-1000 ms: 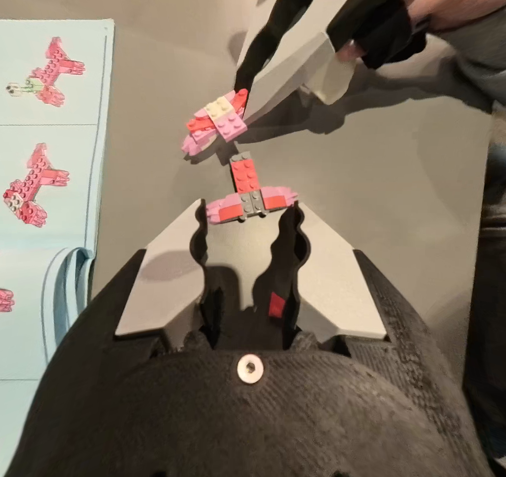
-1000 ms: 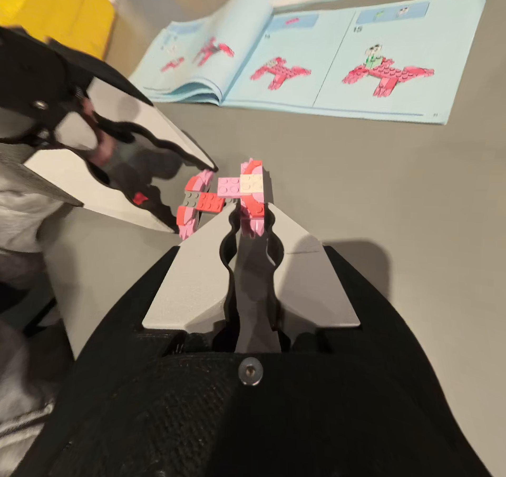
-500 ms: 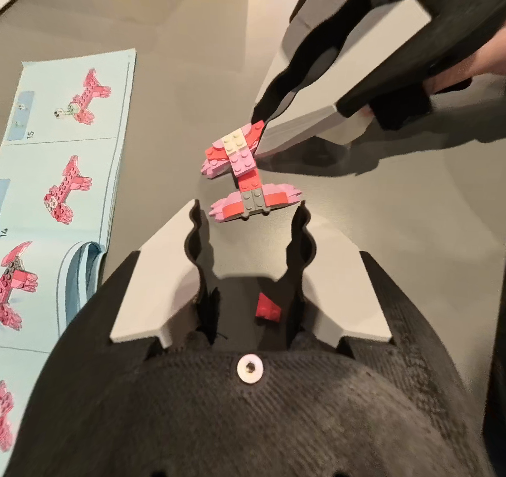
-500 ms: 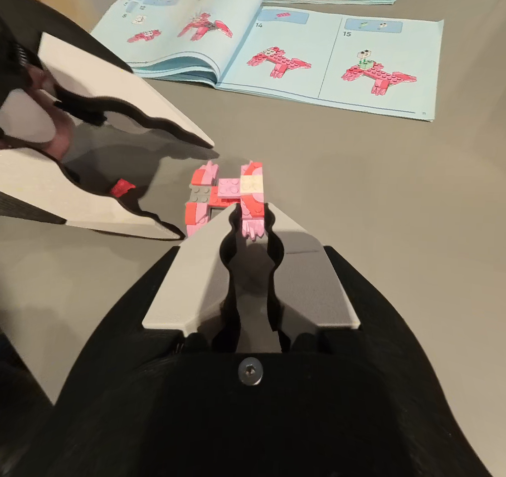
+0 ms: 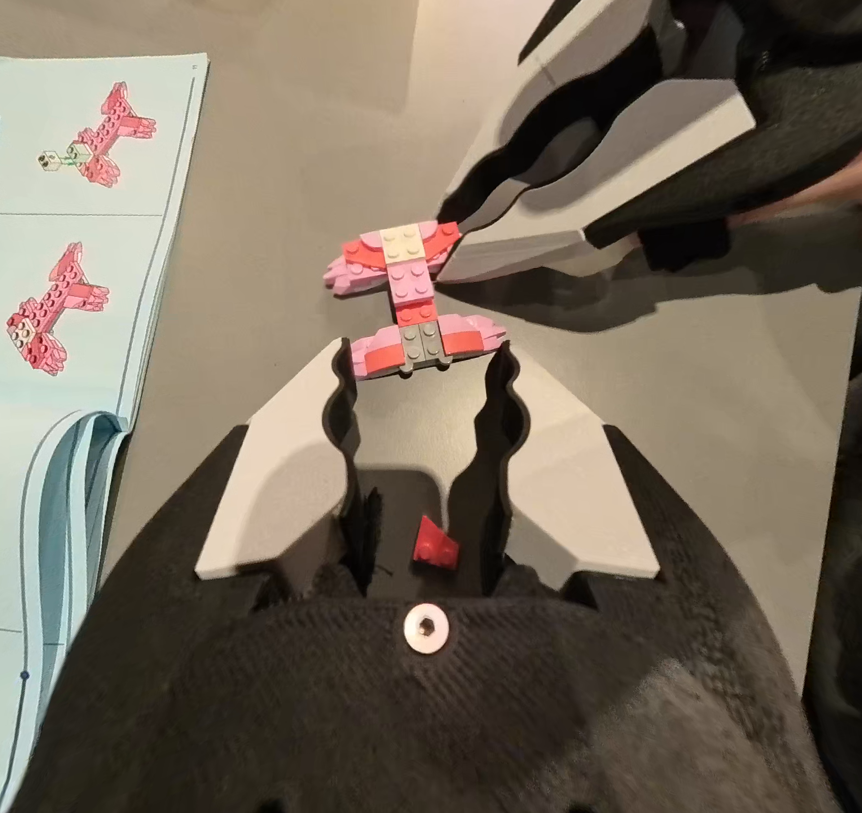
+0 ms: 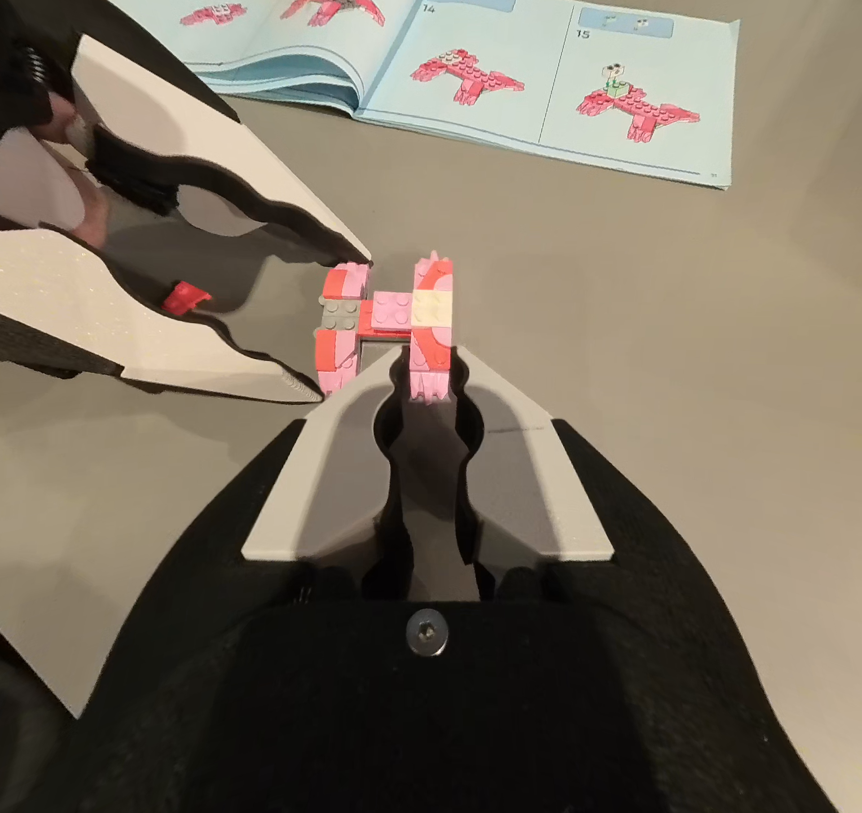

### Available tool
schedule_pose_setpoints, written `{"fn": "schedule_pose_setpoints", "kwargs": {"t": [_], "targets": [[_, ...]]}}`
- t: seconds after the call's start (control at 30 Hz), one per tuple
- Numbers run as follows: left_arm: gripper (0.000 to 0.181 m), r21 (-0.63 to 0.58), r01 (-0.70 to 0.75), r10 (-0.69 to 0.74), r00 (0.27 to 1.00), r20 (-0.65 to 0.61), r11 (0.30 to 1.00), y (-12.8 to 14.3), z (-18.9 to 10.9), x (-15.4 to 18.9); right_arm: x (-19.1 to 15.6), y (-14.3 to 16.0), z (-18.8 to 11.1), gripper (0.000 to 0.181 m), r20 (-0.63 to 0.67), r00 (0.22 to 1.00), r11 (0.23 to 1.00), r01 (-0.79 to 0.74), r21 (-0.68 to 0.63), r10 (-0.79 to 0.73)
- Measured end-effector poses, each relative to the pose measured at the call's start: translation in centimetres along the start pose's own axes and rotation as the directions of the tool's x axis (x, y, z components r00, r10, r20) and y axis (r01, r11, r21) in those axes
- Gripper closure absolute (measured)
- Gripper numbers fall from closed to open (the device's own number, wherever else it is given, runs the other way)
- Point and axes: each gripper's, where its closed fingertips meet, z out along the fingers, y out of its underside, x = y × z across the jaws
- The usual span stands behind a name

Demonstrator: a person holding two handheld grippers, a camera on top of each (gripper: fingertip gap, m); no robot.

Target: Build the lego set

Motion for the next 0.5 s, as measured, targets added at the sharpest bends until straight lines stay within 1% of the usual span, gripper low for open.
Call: {"fn": "schedule_pose_setpoints", "kwargs": {"t": [0.23, 0.4, 0.5], "targets": [[0.117, 0.007, 0.003, -0.003, 1.000, 0.005, 1.000, 0.0, -0.1, 0.0, -0.3, 0.2, 0.1, 0.159, 0.013, 0.999, 0.999, 0.031, -0.016, -0.031], [0.112, 0.015, 0.014, -0.014, 1.000, -0.007, 1.000, 0.3, -0.2, 0.0, -1.3, 0.3, 0.0, 0.140, 0.081, 0.996, 0.999, 0.045, -0.020, -0.043], [0.110, 0.019, 0.000, 0.000, 1.000, -0.004, 1.000, 0.4, -0.5, 0.0, -1.8, 0.3, -0.3, 0.125, 0.124, 0.988, 0.996, 0.094, -0.010, -0.092]]}}
